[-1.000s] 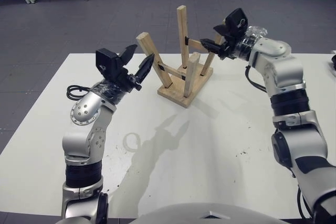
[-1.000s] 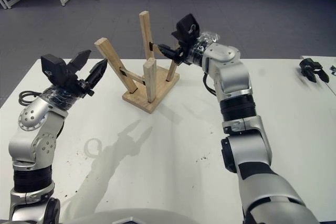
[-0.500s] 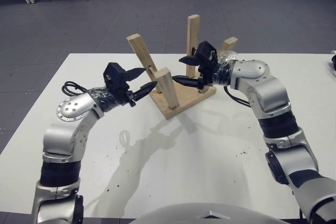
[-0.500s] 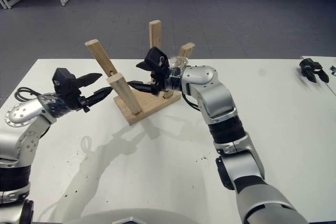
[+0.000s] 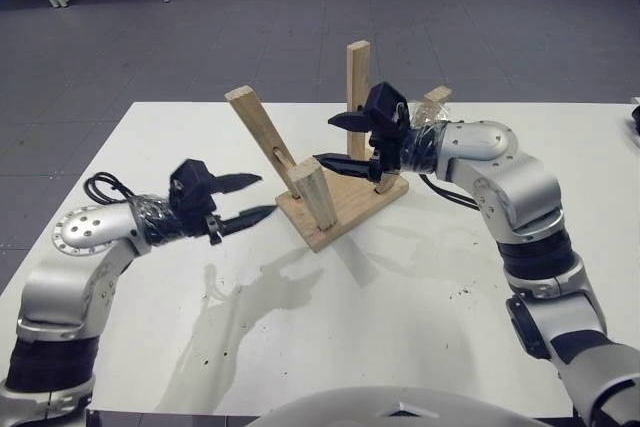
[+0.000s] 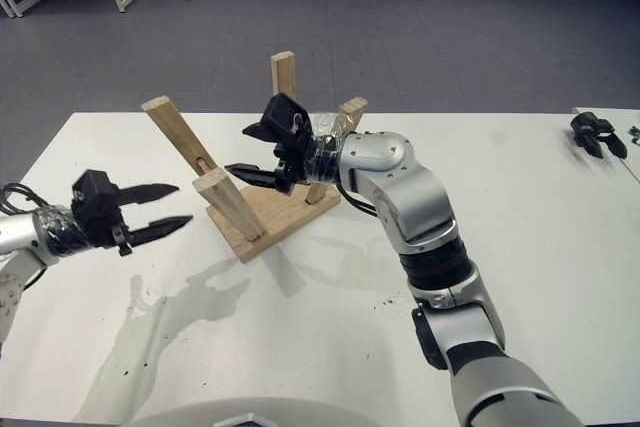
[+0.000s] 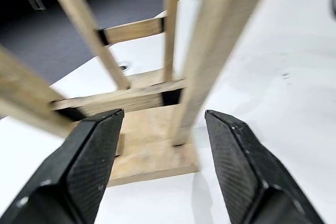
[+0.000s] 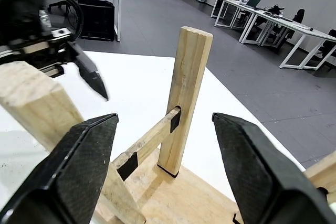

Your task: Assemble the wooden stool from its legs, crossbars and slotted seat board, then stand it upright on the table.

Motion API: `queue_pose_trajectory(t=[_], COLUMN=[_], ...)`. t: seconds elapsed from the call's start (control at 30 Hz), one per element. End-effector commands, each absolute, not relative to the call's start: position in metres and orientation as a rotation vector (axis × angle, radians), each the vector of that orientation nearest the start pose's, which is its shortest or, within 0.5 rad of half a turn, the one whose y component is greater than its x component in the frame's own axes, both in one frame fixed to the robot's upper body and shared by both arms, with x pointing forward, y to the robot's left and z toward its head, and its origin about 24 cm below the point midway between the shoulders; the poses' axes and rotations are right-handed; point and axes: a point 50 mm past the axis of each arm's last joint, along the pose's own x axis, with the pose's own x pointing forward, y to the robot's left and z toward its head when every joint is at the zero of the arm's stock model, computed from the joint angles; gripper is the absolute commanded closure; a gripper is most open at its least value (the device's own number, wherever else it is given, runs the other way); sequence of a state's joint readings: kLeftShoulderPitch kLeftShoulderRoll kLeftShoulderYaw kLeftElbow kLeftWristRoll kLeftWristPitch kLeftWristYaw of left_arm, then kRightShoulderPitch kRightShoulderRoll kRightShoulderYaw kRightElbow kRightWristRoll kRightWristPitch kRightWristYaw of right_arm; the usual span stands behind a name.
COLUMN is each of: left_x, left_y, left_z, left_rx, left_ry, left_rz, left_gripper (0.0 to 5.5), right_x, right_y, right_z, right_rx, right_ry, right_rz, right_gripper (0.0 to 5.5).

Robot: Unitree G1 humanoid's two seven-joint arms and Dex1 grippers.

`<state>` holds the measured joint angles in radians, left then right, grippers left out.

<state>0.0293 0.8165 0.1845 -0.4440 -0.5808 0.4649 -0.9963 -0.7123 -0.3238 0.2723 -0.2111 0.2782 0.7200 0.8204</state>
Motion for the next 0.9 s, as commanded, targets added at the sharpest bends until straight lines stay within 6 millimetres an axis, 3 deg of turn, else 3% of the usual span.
queue_pose_trajectory(t=[0.03, 0.3, 0.47, 0.53, 0.67, 0.73, 0.83, 0.9], left_x=[0.208, 0.219, 0.218, 0.222, 0.235, 0.24, 0.244, 0.246], left_y=[0.205, 0.19, 0.195, 0.198, 0.199, 0.198, 0.201, 0.208], left_z=[0.152, 0.15, 0.154, 0.158, 0.168, 0.17, 0.169, 0.165], left_rx=[0.253, 0.224, 0.219, 0.21, 0.193, 0.194, 0.21, 0.231], left_ry=[0.184, 0.126, 0.131, 0.118, 0.077, 0.069, 0.09, 0.124], left_rz=[-1.066, -0.974, -0.987, -0.992, -1.019, -1.034, -1.055, -1.075], left_gripper=[2.64, 2.64, 2.64, 2.64, 2.91, 3.29, 3.29, 3.29], right_x=[0.285, 0.268, 0.264, 0.263, 0.265, 0.276, 0.294, 0.303], right_y=[-0.056, -0.046, -0.044, -0.056, -0.105, -0.13, -0.153, -0.165], right_z=[0.19, 0.184, 0.197, 0.207, 0.228, 0.242, 0.269, 0.272], right_rx=[-0.338, -0.328, -0.302, -0.308, -0.293, -0.313, -0.32, -0.351], right_ry=[0.052, 0.07, 0.031, 0.024, 0.081, 0.064, -0.039, -0.045], right_rz=[1.272, 1.348, 1.337, 1.337, 1.409, 1.391, 1.336, 1.339], right_gripper=[2.2, 2.2, 2.2, 2.2, 2.16, 2.16, 2.16, 2.16])
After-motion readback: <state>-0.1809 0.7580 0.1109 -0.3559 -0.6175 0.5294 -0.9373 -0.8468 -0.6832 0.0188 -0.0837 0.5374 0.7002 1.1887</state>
